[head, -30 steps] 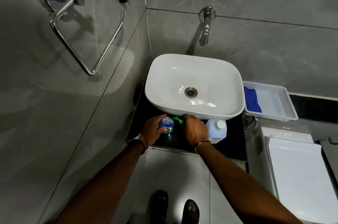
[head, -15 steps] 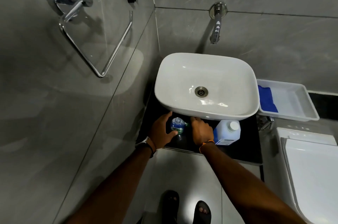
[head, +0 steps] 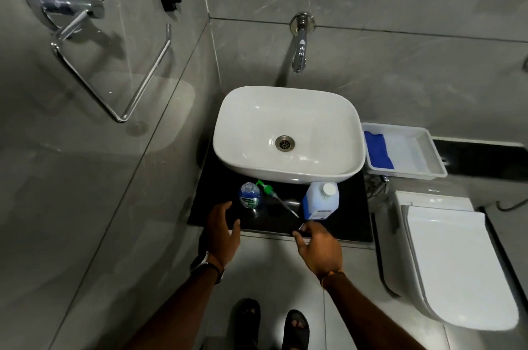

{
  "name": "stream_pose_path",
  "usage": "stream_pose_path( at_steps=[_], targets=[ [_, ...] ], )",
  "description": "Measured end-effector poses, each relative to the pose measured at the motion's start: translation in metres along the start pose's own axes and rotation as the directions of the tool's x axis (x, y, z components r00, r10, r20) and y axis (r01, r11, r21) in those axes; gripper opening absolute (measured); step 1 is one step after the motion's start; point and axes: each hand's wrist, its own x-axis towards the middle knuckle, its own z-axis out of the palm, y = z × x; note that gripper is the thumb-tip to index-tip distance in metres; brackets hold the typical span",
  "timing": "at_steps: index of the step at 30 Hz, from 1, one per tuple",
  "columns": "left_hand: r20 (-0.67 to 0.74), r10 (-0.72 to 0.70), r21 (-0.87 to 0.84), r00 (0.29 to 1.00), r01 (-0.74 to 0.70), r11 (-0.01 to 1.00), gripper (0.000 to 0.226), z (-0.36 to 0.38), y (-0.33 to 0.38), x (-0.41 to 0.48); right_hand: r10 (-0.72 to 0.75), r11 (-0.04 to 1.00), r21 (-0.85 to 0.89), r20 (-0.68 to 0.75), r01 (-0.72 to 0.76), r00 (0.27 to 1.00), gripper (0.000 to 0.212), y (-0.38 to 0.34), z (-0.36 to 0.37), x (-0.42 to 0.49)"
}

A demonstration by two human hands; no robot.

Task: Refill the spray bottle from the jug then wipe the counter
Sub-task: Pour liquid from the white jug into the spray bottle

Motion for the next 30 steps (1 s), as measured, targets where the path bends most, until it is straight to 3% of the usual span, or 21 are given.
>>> stream_pose_path(
  at_steps=[2, 5, 9, 13, 18, 23, 30],
  targets=[
    [0.015, 0.094, 0.074, 0.996, -0.094, 0.993, 0.043, 0.010, -0.002, -0.020, 0.103, 0.994, 0.032, -0.063, -0.101, 0.993, 0.031, 0.026, -0.011, -0.010],
    [0.162, 0.226, 0.122, 0.961, -0.247, 0.961, 0.040, 0.026, 0.009, -0.033, 0.180, 0.982, 0.080, -0.127, -0.170, 0.976, 0.049, 0.055, -0.033, -0.010],
    [0.291, 0.368, 0.079, 0.883, -0.405, 0.911, 0.042, 0.055, 0.048, -0.019, 0.104, 0.966, 0.247, -0.083, -0.081, 0.991, 0.086, 0.070, -0.066, 0.010],
    [0.279, 0.425, -0.062, 0.861, -0.426, 0.903, 0.045, 0.072, 0.096, 0.012, -0.003, 0.939, 0.344, 0.020, -0.004, 1.000, 0.105, 0.060, -0.088, 0.035],
    [0.317, 0.471, -0.126, 0.823, -0.456, 0.881, 0.049, 0.083, 0.134, 0.042, -0.170, 0.896, 0.424, 0.065, 0.127, 0.983, 0.100, 0.040, -0.098, 0.060],
    [0.425, 0.486, -0.162, 0.764, -0.464, 0.871, 0.047, 0.089, 0.150, 0.051, -0.214, 0.857, 0.496, 0.101, 0.137, 0.972, 0.086, 0.033, -0.098, 0.069],
    [0.347, 0.408, -0.186, 0.844, -0.364, 0.912, 0.036, 0.090, 0.154, 0.054, -0.195, 0.858, 0.500, 0.103, 0.119, 0.975, 0.077, 0.038, -0.092, 0.065]
  ],
)
